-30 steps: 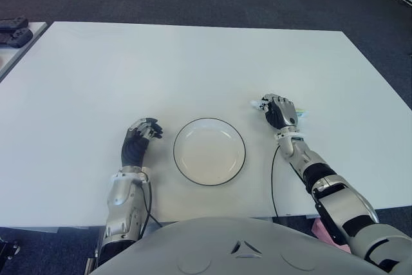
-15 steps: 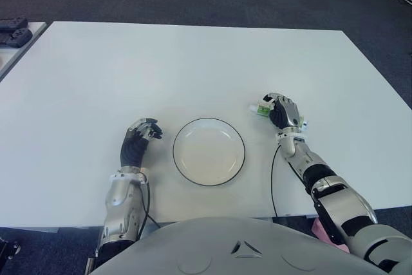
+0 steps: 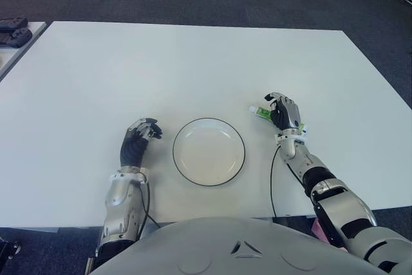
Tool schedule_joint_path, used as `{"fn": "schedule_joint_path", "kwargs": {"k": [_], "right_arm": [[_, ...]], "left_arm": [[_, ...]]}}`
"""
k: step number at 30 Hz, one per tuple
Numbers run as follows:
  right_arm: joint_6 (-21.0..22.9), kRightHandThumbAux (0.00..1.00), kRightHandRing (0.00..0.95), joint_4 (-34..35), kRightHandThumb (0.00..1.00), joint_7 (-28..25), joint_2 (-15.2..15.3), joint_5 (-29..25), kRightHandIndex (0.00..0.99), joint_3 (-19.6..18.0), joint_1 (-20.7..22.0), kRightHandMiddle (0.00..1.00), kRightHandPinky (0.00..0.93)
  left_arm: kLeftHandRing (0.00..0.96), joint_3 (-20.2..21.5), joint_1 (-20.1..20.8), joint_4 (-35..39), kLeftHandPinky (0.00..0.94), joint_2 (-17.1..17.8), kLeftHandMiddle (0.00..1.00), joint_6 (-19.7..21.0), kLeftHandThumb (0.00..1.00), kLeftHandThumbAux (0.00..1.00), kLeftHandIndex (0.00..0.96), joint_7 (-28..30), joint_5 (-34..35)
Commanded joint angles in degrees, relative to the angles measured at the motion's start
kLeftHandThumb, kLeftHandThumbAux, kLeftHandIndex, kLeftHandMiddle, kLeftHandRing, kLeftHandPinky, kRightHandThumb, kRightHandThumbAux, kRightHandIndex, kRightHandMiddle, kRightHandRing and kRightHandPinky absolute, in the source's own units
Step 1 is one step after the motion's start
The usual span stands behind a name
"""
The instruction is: Put the toothpaste on the table into the plate.
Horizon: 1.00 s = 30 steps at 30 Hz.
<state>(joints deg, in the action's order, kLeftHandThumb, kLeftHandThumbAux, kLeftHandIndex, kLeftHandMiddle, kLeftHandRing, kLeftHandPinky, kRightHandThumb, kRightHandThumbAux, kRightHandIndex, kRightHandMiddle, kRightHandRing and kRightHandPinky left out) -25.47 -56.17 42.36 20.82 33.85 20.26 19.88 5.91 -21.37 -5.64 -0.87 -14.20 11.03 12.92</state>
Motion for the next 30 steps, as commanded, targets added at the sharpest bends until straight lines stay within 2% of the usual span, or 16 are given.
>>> {"fn": "schedule_joint_path", "kwargs": {"k": [1,8,18,23,26,28,29,30], "right_arm": [[0.1,0.676,0.468,2.3,1.0,1.5,-2.2,0.6,0.366,0.5,-4.3,0.411,0.501],[-0.5,0.676,0.47,7.7,1.0,4.7,-2.8,1.0,0.37,-0.7,-5.9,0.399,0.516],[-2.4,0.677,0.474,15.2,1.0,5.8,-4.3,0.4,0.366,-2.7,-8.2,0.394,0.521],[-2.4,0.676,0.475,19.0,1.0,5.2,-4.5,1.0,0.374,-3.1,-9.6,0.39,0.52],[-0.6,0.676,0.475,24.6,1.0,2.2,-3.8,1.6,0.378,-3.2,-11.6,0.387,0.527],[2.3,0.676,0.472,31.1,1.0,-3.0,-2.6,1.5,0.376,-3.5,-14.0,0.387,0.526],[5.4,0.559,0.445,37.1,0.961,-8.2,-1.4,0.8,0.362,-4.0,-16.2,0.375,0.503],[7.8,0.526,0.405,41.5,0.906,-12.0,-0.6,0.3,0.327,-4.5,-17.9,0.342,0.469]], "left_arm": [[0.546,0.0,-1.0,-1.8,0.523,-0.3,0.561,3.3,0.715,0.717,0.436,-1.0,-0.2],[0.541,-0.1,-0.8,-1.7,0.519,-0.3,0.552,3.7,0.714,0.717,0.436,-1.3,-0.4],[0.548,-0.1,-0.3,-2.5,0.522,0.0,0.563,3.1,0.713,0.717,0.436,-0.6,-0.4],[0.545,0.1,-0.4,-1.7,0.523,-0.6,0.557,4.2,0.714,0.717,0.436,-1.9,-0.3],[0.544,0.0,-0.6,-1.4,0.522,-0.6,0.555,4.0,0.714,0.717,0.436,-1.9,-0.5],[0.544,-0.1,-0.6,-1.3,0.521,-0.6,0.556,3.8,0.713,0.718,0.436,-1.9,-0.7],[0.542,-0.2,-0.7,-1.3,0.519,-0.6,0.557,3.6,0.713,0.717,0.436,-2.0,-0.8],[0.541,-0.2,-0.7,-1.3,0.518,-0.6,0.557,3.5,0.713,0.718,0.436,-2.0,-0.9]]}}
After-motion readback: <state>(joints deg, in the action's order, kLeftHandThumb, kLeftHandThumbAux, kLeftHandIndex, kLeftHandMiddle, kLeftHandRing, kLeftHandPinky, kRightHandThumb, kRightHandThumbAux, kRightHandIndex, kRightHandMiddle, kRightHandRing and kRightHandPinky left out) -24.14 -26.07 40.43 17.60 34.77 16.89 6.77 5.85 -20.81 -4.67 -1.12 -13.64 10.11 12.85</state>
